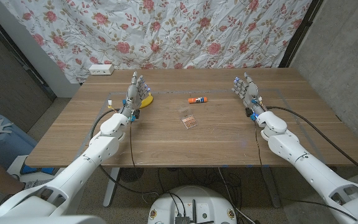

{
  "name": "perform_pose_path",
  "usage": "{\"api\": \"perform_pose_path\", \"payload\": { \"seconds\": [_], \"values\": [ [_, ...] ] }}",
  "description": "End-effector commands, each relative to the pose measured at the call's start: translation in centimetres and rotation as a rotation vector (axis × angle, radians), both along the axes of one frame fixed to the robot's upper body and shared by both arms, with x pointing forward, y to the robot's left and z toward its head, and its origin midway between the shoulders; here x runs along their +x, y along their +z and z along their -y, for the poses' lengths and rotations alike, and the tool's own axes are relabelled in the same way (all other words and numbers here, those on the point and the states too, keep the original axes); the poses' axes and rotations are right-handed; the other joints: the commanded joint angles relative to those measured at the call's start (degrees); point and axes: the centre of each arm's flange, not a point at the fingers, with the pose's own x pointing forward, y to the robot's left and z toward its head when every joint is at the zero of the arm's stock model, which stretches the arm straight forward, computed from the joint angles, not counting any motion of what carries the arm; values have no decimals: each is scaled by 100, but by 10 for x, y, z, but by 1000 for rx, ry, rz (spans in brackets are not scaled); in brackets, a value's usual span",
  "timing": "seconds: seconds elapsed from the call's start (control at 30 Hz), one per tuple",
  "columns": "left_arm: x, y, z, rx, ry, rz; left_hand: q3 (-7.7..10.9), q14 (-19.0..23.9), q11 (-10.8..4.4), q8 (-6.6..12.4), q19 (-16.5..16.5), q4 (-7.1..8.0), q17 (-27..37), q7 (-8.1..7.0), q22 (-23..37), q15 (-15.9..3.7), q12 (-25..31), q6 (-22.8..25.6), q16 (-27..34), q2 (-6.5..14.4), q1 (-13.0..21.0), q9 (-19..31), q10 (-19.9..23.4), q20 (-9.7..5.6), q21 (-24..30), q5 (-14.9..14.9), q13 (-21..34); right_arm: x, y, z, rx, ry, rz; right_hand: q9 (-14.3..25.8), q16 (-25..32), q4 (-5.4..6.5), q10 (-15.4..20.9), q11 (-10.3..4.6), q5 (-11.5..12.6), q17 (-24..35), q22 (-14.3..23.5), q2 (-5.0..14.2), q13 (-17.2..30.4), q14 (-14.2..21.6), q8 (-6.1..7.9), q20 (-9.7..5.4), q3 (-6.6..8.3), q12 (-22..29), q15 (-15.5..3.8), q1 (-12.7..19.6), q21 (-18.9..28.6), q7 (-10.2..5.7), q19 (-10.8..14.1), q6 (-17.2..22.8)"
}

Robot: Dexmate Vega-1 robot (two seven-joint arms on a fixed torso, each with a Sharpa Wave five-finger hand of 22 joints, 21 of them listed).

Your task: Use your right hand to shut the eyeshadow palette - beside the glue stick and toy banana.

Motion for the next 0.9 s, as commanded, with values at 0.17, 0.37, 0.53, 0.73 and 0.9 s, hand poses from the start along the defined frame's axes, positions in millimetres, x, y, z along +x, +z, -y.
{"api": "perform_pose_path", "payload": {
  "seconds": [0.17, 0.37, 0.53, 0.73, 0.9],
  "values": [
    [0, 0, 0, 0, 0, 0, -1, -44, -47, 32, 48, 49, 16, -29, 22, -409, 30, 5, 43, -18, 72, 17, 12, -44, 37, 36, 17, -8, 11, -4, -68, -7, 37, 22, 5, -3, 13, -14, 39, 5, 24, 41, 10, 7, 33, -10, 43, 15, -91, 16, 12, -12, -41, 35],
    [0, 0, -1, 0, 0, 0, -1, -43, -49, 32, 47, 49, 16, -29, 22, -409, 29, 7, 44, -19, 72, 17, 10, -39, 37, 36, 17, -9, 13, -5, -106, -2, 47, 21, -4, -25, 6, -25, 44, -14, 23, 66, 6, -2, 22, -23, 55, 10, -104, 45, 9, -21, -65, 24],
    [0, 0, 0, 0, 0, 0, -1, -42, -52, 33, 50, 49, 16, -29, 22, -409, 28, 7, 44, -19, 71, 17, 7, -47, 38, 36, 17, -9, 17, -8, -155, 4, 76, 21, -10, -47, -11, -20, 45, -29, 23, 79, 4, -8, 17, -30, 64, 2, -111, 70, 12, -27, -72, 18],
    [0, 0, 0, 0, 0, 0, -1, -43, -52, 32, 51, 49, 16, -29, 22, -410, 28, 5, 44, -19, 71, 17, 7, -47, 39, 36, 17, -4, 24, -12, -204, 10, 112, 20, -16, -78, -13, -18, 46, -49, 22, 92, 1, -9, 17, -42, 75, 1, -121, 103, 12, -32, -86, 28],
    [0, 0, 0, 0, 0, 0, -1, -45, -51, 32, 46, 49, 16, -29, 22, -409, 28, 5, 43, -20, 71, 17, 8, -48, 36, 36, 17, -2, 31, -15, -265, 15, 146, 20, -19, -103, -24, -40, 44, -64, 21, 100, -1, -11, 20, -61, 82, -4, -126, 126, 11, -32, -101, 44]
  ]
}}
